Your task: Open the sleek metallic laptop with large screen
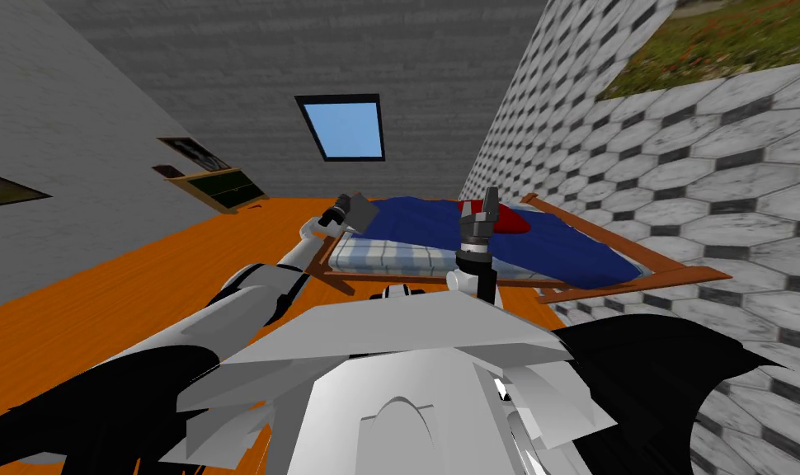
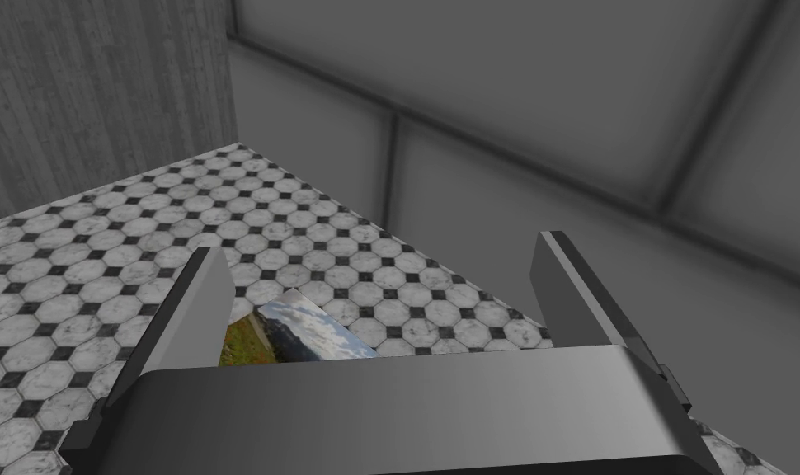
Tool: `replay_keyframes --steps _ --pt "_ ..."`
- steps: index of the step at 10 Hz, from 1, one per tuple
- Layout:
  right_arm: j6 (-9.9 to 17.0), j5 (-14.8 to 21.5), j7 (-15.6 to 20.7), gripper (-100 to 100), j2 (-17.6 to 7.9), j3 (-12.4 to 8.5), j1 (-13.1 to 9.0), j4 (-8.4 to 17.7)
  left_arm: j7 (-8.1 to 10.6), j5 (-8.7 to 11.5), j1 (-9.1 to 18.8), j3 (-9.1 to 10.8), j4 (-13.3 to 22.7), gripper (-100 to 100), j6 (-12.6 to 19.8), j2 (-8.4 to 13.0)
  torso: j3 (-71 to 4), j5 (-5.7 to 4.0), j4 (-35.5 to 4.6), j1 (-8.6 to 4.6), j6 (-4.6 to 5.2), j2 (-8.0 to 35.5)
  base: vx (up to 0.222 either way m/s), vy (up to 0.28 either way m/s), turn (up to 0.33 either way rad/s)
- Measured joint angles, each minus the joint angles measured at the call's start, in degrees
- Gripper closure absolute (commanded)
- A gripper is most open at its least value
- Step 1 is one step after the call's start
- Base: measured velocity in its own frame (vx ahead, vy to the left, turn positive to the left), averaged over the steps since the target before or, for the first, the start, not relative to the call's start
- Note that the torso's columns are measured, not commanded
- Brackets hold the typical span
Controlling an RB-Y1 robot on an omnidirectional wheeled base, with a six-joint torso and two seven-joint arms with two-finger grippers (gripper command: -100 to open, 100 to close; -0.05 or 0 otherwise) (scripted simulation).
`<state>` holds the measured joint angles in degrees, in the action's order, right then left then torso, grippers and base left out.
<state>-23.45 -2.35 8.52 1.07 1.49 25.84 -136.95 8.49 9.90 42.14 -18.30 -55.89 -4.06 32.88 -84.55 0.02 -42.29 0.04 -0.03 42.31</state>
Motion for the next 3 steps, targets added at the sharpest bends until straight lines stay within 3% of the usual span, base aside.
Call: replay_keyframes --steps 3 --pt "0.0 0.0 0.0 0 0.0 0.0 0.0 0.0 -3.11 -4.22 1.41 4.92 2.19 100 1.56 -5.19 -0.04 -0.06 0.02 -0.17 0.04 -0.06 -0.054 0.097 -0.073"
